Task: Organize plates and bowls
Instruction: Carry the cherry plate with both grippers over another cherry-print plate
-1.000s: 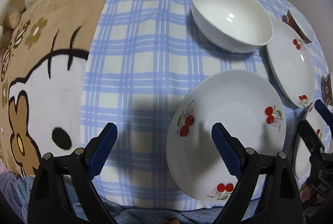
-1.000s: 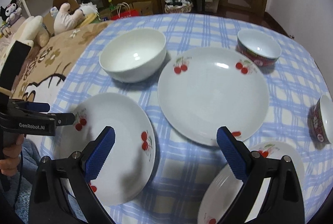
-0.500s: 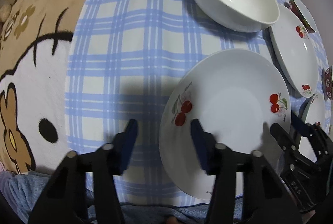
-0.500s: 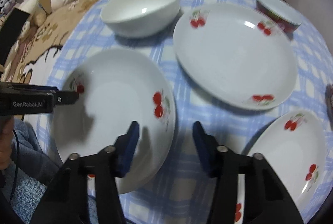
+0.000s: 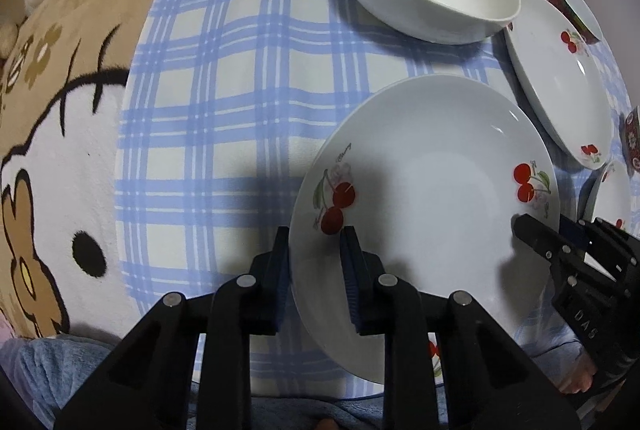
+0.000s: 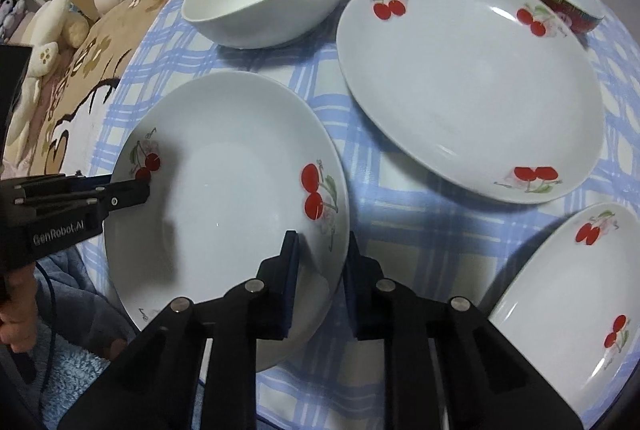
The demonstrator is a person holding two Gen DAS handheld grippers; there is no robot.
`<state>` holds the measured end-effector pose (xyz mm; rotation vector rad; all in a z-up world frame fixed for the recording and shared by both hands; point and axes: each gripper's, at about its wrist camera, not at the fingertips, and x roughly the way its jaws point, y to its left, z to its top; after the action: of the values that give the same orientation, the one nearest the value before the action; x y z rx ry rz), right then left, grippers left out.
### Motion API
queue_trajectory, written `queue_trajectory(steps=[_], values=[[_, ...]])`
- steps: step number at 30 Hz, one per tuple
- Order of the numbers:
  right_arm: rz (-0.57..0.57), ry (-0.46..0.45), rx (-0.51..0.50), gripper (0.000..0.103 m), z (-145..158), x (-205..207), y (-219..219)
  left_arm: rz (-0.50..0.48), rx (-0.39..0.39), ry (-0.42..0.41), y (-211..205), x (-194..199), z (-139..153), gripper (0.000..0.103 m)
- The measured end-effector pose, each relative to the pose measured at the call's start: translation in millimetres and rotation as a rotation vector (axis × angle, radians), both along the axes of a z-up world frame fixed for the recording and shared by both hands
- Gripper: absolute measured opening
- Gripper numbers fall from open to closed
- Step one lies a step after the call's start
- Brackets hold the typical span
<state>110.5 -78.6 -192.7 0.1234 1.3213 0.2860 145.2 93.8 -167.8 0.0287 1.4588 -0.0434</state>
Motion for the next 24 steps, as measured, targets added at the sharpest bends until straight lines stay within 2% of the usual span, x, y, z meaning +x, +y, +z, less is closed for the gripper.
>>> queue_trajectory(steps=[7, 15, 24], values=[[-0.014, -0.012, 0.005, 0.022, 0, 0, 0, -0.003, 0.007, -0.009, -7, 0, 5, 0.024], [-0.025, -0.039, 0.027, 0.022, 5, -4, -5, -0.005, 0.003, -0.013, -14, 3, -2, 0.024], [-0.047, -0.083, 0.036, 0.022, 25, -9, -15, -0.017, -0.042, -0.09, -2, -11, 36, 0.023]])
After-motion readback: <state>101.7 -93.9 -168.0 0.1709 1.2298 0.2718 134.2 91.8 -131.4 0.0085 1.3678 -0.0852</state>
